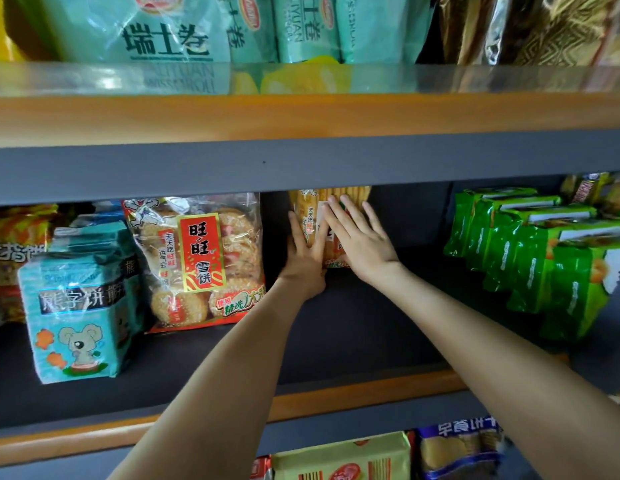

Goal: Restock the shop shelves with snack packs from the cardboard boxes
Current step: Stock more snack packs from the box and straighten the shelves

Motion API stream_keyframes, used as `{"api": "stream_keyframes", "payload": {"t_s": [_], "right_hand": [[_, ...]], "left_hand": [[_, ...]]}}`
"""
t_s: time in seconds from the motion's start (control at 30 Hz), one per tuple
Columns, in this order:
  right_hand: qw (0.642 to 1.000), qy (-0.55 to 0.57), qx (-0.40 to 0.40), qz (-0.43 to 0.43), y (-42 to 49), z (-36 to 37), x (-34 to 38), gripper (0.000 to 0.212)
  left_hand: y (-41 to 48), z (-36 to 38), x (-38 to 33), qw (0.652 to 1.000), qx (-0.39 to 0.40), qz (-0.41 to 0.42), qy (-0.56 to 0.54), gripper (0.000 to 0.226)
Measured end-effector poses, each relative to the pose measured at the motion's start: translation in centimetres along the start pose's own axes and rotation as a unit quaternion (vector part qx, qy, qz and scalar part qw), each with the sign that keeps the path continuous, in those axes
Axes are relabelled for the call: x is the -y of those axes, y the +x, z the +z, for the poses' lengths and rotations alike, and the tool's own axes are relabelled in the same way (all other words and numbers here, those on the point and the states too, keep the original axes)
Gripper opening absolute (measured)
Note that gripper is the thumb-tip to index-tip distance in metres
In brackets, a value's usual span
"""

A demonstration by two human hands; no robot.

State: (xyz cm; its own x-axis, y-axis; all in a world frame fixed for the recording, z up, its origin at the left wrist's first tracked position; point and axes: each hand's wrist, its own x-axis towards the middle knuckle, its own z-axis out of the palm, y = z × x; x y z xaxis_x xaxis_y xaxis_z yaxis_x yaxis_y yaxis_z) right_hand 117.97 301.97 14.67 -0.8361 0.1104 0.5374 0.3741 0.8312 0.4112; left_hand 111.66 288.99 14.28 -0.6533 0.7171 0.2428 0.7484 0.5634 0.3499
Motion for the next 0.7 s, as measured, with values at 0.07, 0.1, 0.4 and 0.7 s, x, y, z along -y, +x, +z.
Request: {"api": "stream_keyframes", "payload": {"t_s": [0.07, 0.1, 0.4, 0.7], "right_hand": [[0.999, 0.022, 0.027, 0.013, -0.8, 0.1, -1.4, 0.095], [0.999, 0.029, 0.032, 0.022, -1.2, 0.0, -2.3, 0.096], [0.992, 0.093, 0.078, 0.038, -4.4, 0.1, -8.9, 0.102], [0.987, 0.148, 0.055, 0.034, -4.6, -0.7, -8.4, 0.097]], "left_hand": [[0.2, 0.3, -1.1, 0.999, 0.028, 0.026, -0.009, 0.116], [0.3, 0.3, -1.7, 0.998, 0.04, 0.035, -0.026, 0.119], [2.0, 2.2, -7.4, 0.99, 0.104, 0.082, -0.053, 0.125], [0.5, 2.2, -6.6, 0.996, 0.079, 0.039, 0.031, 0.102]]}}
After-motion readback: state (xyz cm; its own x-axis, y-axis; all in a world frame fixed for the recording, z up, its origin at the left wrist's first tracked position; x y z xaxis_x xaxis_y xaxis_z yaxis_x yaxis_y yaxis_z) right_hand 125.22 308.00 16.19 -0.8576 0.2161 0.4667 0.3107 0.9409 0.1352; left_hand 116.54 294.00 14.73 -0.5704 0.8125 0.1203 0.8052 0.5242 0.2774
